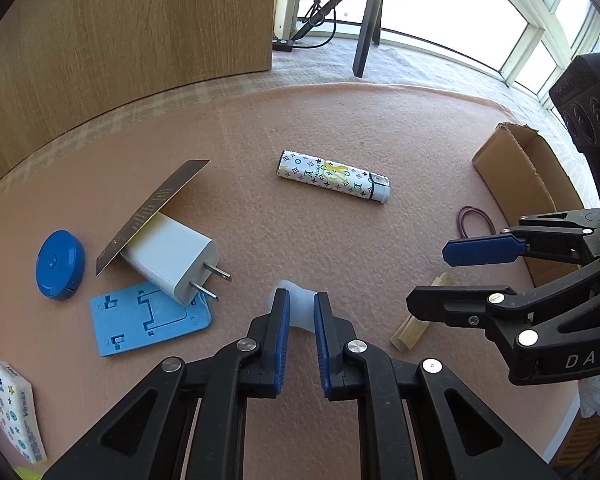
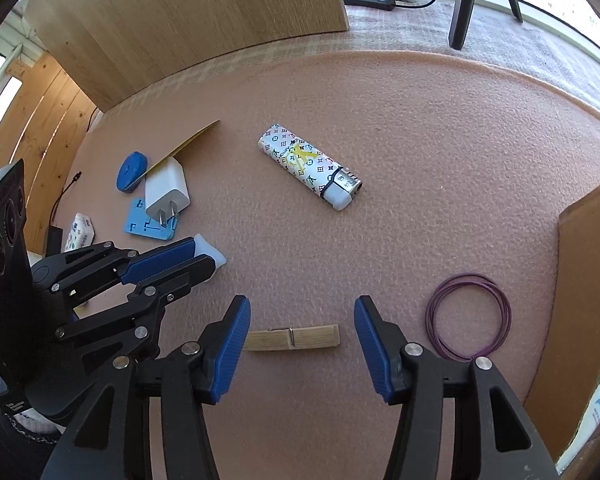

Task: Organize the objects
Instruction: 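Close the right gripper on the clothespin while the left closes on the white block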

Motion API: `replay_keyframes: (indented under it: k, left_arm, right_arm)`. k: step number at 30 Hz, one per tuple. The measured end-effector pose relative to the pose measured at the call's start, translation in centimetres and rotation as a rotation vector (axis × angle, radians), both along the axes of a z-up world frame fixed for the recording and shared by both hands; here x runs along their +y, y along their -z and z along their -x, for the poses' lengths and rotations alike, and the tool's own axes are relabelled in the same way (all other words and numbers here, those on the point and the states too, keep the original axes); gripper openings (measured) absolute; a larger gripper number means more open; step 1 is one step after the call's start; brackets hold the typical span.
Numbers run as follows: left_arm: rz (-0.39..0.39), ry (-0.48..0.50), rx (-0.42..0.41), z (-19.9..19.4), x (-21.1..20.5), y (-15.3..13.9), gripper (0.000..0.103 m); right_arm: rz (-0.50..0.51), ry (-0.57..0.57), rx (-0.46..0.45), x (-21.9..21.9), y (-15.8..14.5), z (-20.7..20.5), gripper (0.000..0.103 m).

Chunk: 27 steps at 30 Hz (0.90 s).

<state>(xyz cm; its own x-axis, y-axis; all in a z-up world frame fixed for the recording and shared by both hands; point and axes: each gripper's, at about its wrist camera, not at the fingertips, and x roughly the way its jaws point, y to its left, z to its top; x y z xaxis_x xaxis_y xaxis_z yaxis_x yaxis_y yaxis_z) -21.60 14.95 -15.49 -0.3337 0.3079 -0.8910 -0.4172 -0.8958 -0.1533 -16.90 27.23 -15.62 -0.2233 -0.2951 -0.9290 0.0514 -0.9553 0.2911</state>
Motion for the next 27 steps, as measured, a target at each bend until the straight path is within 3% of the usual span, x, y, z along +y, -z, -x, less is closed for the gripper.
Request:
replay_keyframes:
  k: [4,9,17,20,22,27]
  left_arm:
    - [-0.009,-0.003,-0.004,-0.1,-0.3,-0.2,0.013]
    - [-0.007,0.0,-0.001,-0.5,-0.4,-0.4,0.013]
    - [-0.005,0.007,0.003,-0.6,-0.2,-0.2,0.013]
    - [-0.021,-0.011,0.004,-0.2,-0.2,-0.2,0.021]
    - [-0.026,-0.019,0.002,0.2,-0.1,-0.1,0.032]
    - [0.027,-0.016,0.022,0.4,0.7,0.6,0.034]
  right_arm:
    - [-0.097,-0.075,0.052,-2.1,-0.3,-1.1,0.068]
    - [-0.156,-0.131,0.054,-3.1,0.6,-2.5,0.068]
    - [-0.222,-0.119,0.084,-3.6,1.2,-2.9,0.065]
    - [-0.25,-0.128,0.094,-3.7,1.1,-3.2,0.06]
    - [-0.257,-0.125,0.098,-3.5,1.0,-3.5,0.058]
    - [-0.274,-0.126,0.109,-3.5,1.0,-3.8,0.056]
